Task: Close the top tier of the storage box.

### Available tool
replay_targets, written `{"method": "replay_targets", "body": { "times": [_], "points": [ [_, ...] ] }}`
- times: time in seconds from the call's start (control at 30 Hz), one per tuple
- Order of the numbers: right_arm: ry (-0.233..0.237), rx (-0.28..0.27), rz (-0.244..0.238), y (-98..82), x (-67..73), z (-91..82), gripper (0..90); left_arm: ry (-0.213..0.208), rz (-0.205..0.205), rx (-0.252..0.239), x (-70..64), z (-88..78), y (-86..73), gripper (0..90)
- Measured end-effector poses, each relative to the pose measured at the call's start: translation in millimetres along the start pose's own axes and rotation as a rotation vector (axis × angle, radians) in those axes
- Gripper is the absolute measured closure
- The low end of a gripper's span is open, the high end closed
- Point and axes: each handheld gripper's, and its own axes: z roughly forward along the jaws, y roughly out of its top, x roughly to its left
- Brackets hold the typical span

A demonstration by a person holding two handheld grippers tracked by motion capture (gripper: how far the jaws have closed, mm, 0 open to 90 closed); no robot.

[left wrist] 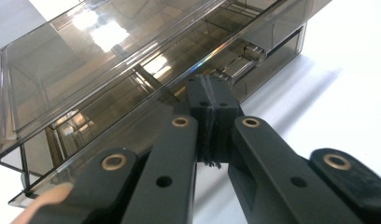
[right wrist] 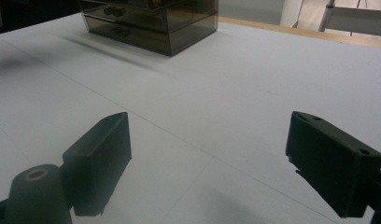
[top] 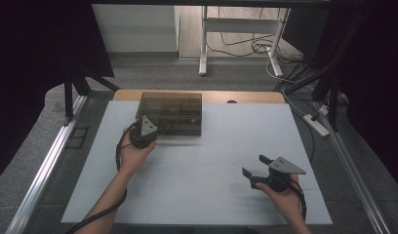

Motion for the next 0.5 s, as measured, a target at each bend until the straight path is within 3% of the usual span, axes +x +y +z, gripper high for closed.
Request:
{"method": "replay_targets", "body": {
  "times": [0.5],
  "points": [
    [0.001,0.000,0.001,-0.1,-0.1,-0.1,13.8,0.006,-0.002,0.005,3.5,3.7,3.1,90.0]
  ]
}}
